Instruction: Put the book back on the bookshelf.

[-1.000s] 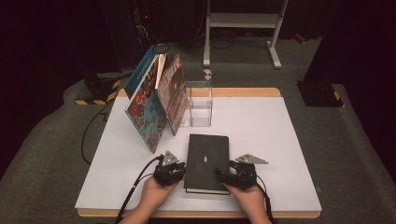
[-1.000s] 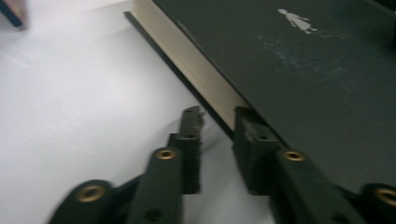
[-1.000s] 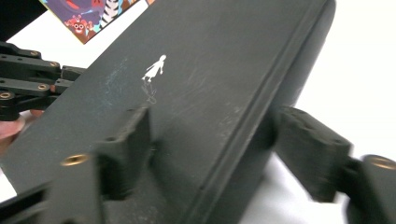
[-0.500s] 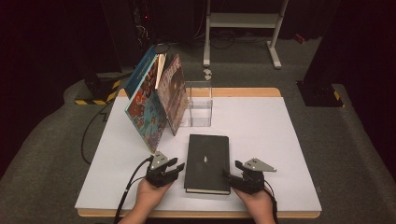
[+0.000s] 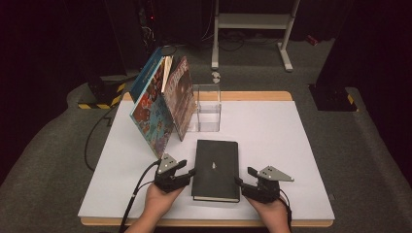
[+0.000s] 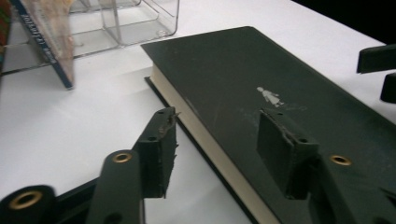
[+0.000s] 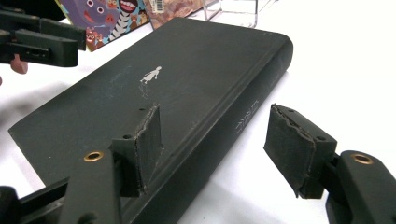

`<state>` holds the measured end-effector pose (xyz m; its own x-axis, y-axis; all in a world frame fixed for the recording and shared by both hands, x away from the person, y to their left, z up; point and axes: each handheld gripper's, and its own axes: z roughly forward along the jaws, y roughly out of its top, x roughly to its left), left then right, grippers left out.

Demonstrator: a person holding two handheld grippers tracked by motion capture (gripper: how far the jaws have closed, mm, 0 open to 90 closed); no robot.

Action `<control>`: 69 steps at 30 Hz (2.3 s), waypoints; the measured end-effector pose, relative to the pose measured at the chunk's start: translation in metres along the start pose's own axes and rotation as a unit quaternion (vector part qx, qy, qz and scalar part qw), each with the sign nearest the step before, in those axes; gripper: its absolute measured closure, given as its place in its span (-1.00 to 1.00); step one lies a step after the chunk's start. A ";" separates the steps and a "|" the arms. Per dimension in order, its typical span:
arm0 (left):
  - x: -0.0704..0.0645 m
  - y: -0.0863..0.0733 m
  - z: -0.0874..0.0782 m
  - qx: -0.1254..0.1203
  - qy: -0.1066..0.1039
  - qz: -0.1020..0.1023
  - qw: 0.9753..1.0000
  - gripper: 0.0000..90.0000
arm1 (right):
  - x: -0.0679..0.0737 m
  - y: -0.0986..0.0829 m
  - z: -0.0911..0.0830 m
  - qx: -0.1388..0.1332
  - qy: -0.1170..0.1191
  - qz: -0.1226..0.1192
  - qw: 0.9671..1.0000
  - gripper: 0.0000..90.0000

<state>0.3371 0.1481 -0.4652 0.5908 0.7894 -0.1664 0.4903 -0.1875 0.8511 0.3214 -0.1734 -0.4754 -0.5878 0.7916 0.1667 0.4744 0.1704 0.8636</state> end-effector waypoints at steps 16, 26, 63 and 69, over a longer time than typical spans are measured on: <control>0.001 0.008 0.024 0.038 -0.042 -0.011 0.998 -0.35 | 0.005 0.000 0.003 0.002 0.009 -0.011 1.000 -0.22; 0.004 0.008 0.038 0.062 -0.051 -0.024 0.996 -0.38 | 0.006 -0.001 0.003 0.002 0.010 -0.018 1.000 -0.21; -0.001 0.014 0.035 0.044 -0.057 -0.017 0.997 -0.35 | 0.016 -0.006 0.013 0.021 0.038 -0.010 0.999 -0.21; 0.002 0.022 0.037 0.040 -0.063 -0.013 0.997 -0.29 | 0.016 -0.006 0.012 0.017 0.043 -0.008 0.999 -0.21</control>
<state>0.3729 0.1240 -0.4655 0.6500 0.7162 -0.2540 0.5533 -0.2169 0.8043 0.3172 -0.1549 -0.4833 -0.6485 0.7359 0.1947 0.4865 0.2039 0.8496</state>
